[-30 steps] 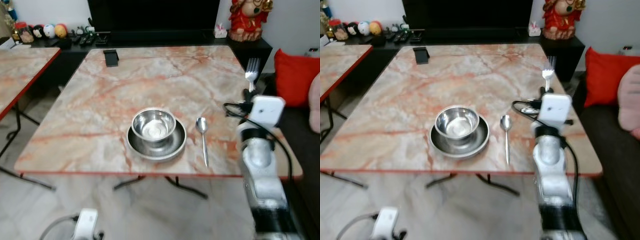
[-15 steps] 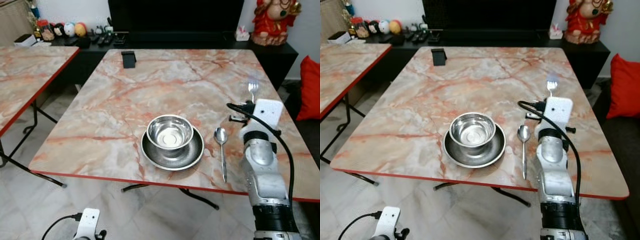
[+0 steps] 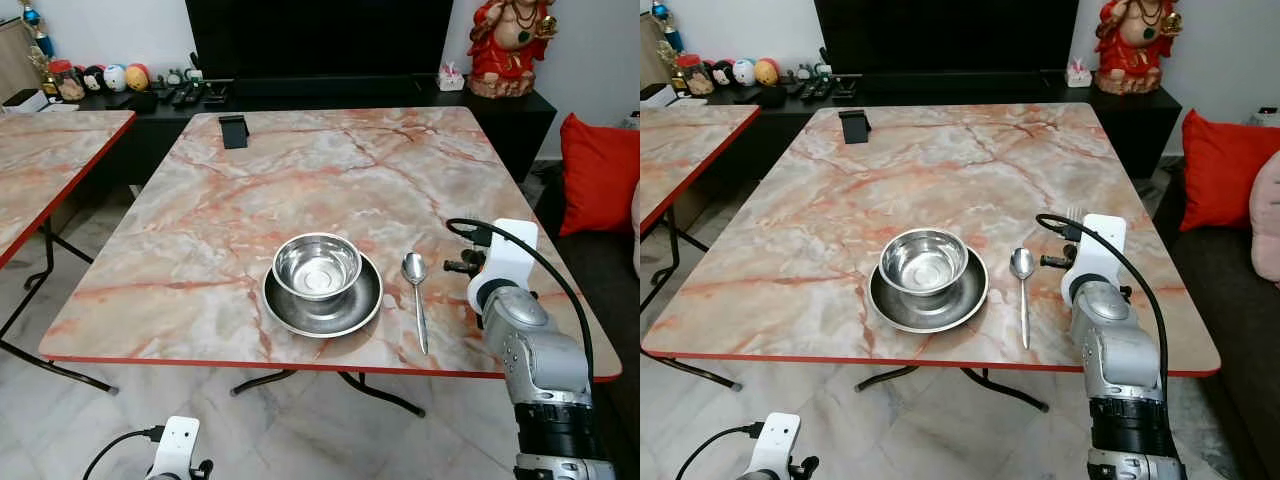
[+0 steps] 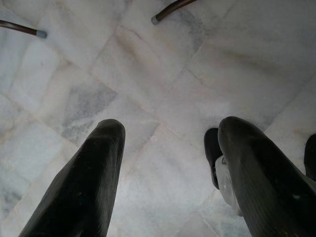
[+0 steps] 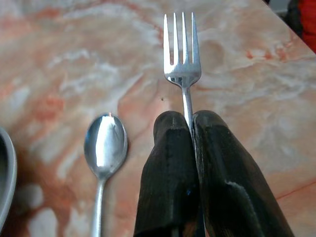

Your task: Setting the table

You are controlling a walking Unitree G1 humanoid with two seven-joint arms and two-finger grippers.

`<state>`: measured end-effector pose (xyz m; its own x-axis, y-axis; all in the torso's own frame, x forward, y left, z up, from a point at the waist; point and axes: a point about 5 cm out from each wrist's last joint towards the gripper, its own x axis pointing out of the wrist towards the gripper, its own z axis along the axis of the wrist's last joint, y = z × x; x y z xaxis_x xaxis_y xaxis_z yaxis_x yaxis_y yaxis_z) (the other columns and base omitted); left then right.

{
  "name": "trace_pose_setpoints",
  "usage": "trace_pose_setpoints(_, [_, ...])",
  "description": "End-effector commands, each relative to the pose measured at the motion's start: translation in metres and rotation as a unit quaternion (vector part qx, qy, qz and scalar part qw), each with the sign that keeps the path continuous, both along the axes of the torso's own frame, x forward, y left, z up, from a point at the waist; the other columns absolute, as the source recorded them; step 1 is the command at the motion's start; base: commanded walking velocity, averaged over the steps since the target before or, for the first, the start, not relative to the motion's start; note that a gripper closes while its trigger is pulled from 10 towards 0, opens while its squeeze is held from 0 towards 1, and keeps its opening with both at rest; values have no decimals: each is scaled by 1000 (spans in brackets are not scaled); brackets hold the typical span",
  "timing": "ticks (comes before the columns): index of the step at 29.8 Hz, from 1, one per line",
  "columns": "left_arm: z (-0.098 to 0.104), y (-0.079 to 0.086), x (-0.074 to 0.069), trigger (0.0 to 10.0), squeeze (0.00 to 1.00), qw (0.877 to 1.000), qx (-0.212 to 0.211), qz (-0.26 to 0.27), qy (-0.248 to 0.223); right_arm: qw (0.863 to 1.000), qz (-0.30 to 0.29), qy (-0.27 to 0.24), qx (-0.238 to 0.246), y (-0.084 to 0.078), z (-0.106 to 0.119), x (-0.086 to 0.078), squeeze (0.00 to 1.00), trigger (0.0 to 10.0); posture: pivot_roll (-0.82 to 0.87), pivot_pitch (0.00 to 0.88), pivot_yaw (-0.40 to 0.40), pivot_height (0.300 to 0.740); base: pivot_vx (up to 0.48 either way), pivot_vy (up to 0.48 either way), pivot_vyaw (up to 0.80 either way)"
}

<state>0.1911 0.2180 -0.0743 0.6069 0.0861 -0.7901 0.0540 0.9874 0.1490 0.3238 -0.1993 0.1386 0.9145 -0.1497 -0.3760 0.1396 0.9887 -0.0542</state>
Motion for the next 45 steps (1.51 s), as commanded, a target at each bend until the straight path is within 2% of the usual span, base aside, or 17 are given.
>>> trace_pose_setpoints(1, [-1,3,-3,10000,0,1000,3,0,11,1000,16,16,9,8,0,0,0,10000,-22,0,38,740,0,0,0])
trace_pose_setpoints(3, [-1,3,-4,10000,0,1000,3,0,11,1000,18,19,11,9,0,0,0,10000,-22,0,38,740,0,0,0])
trace_pose_setpoints(8, [-2,3,-4,10000,0,1000,3,-2,12,997,24,43,55,16,-17,-5,0,10000,-19,0,37,740,0,0,0])
trace_pose_setpoints(13, [-2,2,-5,10000,0,1000,3,-2,12,997,11,54,59,14,-24,-7,0,10000,-20,0,35,740,0,0,0])
trace_pose_setpoints(21, [-2,2,-4,10000,0,1000,1,-1,11,998,-15,37,39,4,-23,-5,0,10000,-19,0,33,740,0,0,0])
trace_pose_setpoints(25, [-2,1,-4,10000,0,1000,1,0,11,997,-13,42,68,7,-29,-5,0,10000,-16,0,29,740,0,0,0])
trace_pose_setpoints(41, [-2,2,-3,10000,0,1000,0,3,9,997,7,43,60,12,-40,-1,0,10000,-8,0,27,740,0,0,0])
trace_pose_setpoints(45, [-1,2,-3,10000,0,1000,0,3,9,998,28,43,33,14,-43,-4,0,10000,-10,0,30,740,0,0,0])
